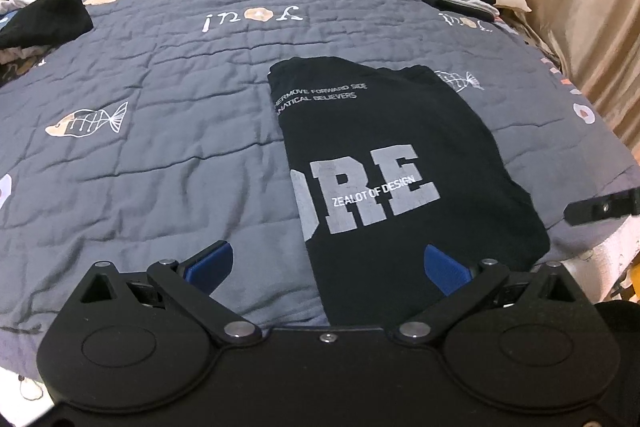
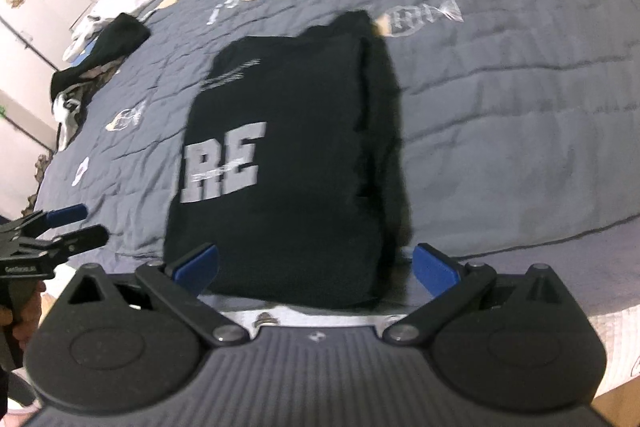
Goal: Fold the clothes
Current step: 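Lower the right gripper onto one end of the black T-shirt and close it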
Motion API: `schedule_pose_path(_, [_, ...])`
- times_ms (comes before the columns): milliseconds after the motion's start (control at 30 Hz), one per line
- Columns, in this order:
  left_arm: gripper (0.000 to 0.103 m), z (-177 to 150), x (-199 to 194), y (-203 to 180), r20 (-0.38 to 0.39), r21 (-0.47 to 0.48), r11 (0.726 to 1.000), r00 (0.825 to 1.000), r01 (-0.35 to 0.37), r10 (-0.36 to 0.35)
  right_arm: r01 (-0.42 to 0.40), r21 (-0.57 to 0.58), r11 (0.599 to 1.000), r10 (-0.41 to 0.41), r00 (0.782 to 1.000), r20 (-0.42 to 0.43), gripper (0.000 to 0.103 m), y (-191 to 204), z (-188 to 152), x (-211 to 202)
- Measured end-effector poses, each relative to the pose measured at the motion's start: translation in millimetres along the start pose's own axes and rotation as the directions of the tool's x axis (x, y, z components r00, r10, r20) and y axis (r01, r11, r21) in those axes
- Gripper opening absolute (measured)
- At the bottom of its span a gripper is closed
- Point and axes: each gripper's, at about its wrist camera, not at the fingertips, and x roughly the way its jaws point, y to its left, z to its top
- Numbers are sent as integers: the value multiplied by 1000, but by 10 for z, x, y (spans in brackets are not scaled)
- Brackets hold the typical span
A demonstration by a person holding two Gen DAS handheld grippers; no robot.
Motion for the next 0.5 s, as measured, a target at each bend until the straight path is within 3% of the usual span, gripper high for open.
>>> schedule_pose_path(133, [103, 5, 89, 60, -14, -14, 1000, 1000, -1, 0, -9, 53, 999, 9, 1000, -1, 103, -247, 34, 89])
schedule_pose_path(500, [103, 23, 300, 229, -45, -53, 999, 999, -4, 1, -153, 171, 973, 158, 987, -18, 103, -603, 58, 462])
